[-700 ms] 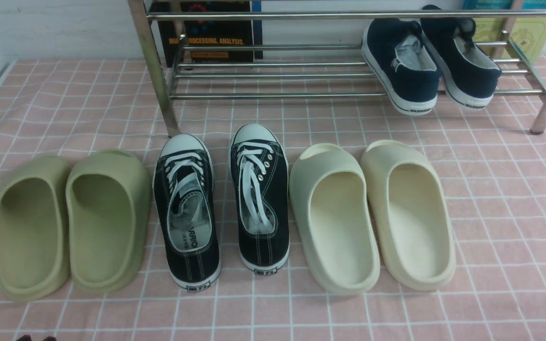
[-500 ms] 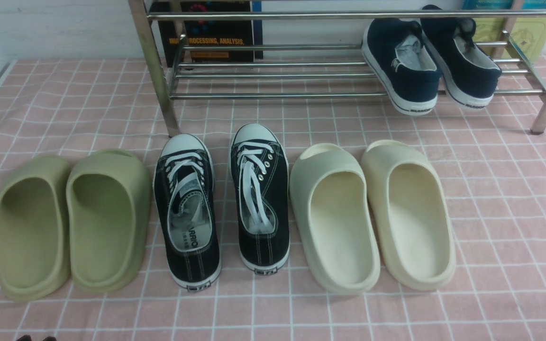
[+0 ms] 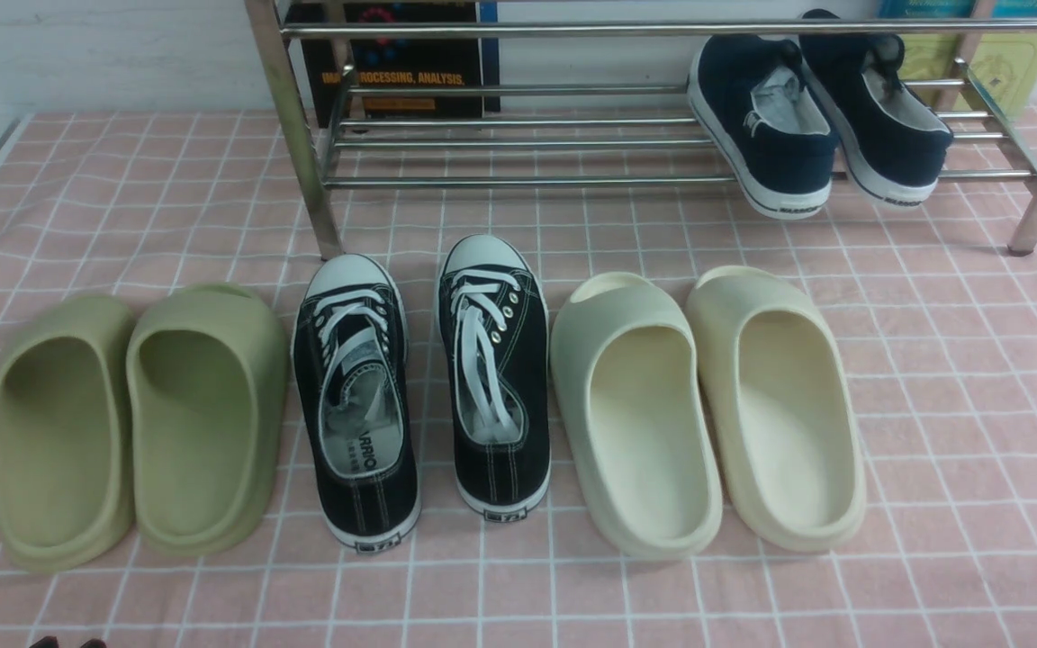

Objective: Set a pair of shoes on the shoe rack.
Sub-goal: Use the left arm to grab the shoe closest to it

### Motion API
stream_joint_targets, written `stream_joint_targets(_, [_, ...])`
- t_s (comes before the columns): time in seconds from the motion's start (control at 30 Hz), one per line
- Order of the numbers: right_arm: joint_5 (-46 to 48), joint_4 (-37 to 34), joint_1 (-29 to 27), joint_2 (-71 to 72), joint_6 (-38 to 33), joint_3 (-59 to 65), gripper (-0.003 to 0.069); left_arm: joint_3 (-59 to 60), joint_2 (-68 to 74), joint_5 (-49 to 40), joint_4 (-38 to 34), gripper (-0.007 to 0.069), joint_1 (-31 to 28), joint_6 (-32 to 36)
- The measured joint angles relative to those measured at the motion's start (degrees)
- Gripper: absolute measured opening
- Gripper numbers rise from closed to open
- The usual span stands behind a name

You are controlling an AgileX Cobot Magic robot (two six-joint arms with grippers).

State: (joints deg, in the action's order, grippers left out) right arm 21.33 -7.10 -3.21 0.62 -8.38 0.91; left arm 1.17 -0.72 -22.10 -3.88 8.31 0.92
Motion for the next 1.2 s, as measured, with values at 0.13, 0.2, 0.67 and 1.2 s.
stream_joint_targets(0.13, [0.0,0.0,0.0,0.0,0.0,0.0,0.0176,0.0,0.0,0.06,2.0,0.0239,0.0,0.0])
stream_joint_targets(0.2, [0.06,0.0,0.0,0.0,0.0,0.0,0.0179,0.0,0.0,0.06,2.63,0.0239,0.0,0.0])
stream_joint_targets(0.67, [0.06,0.0,0.0,0.0,0.0,0.0,0.0203,0.13,0.0,1.58,6.07,0.0239,0.0,0.0])
stream_joint_targets(1.2, [0.06,-0.06,0.0,0.0,0.0,0.0,0.0219,0.5,0.0,50.33,6.27,0.0239,0.0,0.0])
